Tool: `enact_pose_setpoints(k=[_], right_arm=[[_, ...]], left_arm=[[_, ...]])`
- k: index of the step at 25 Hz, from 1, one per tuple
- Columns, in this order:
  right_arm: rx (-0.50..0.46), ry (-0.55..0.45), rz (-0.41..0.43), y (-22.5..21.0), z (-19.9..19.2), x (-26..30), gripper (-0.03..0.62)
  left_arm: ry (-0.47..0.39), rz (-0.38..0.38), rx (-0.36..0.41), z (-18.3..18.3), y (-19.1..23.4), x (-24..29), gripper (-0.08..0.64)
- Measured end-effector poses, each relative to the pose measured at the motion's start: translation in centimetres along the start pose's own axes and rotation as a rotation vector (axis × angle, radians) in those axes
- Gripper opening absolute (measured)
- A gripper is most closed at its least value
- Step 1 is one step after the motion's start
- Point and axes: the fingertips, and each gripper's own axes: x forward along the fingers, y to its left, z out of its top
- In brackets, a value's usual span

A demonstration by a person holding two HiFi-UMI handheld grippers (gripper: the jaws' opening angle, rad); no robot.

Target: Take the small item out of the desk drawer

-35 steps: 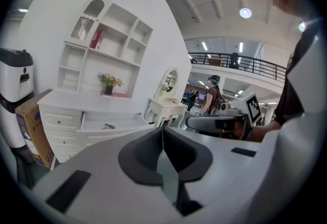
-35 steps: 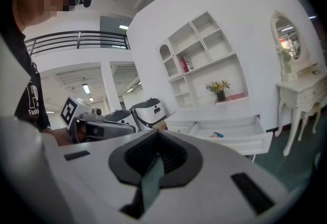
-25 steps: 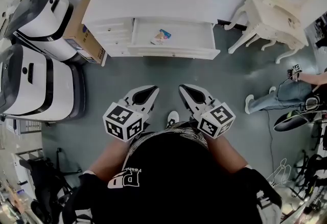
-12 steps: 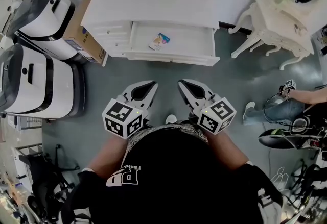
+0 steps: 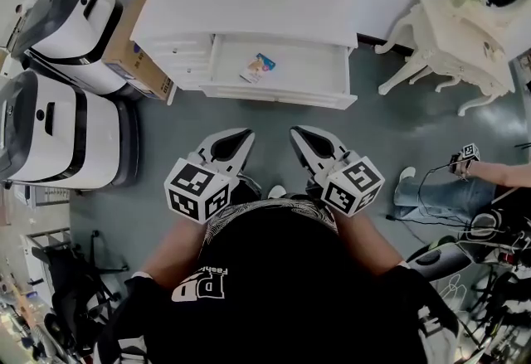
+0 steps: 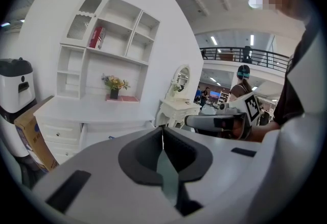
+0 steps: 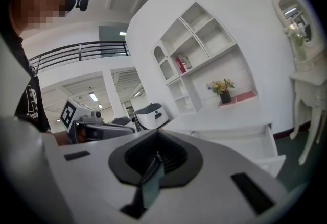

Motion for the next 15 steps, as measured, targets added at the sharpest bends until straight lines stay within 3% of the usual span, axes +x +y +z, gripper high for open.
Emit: enact_pose_setpoints(k=[15], right_arm=[[-0.001, 0.021, -0.063, -3.9, 0.4, 1.6, 0.009]], left_arm=[[-0.006, -0.042, -0.008, 1.6, 2.9, 4.4, 0.017]])
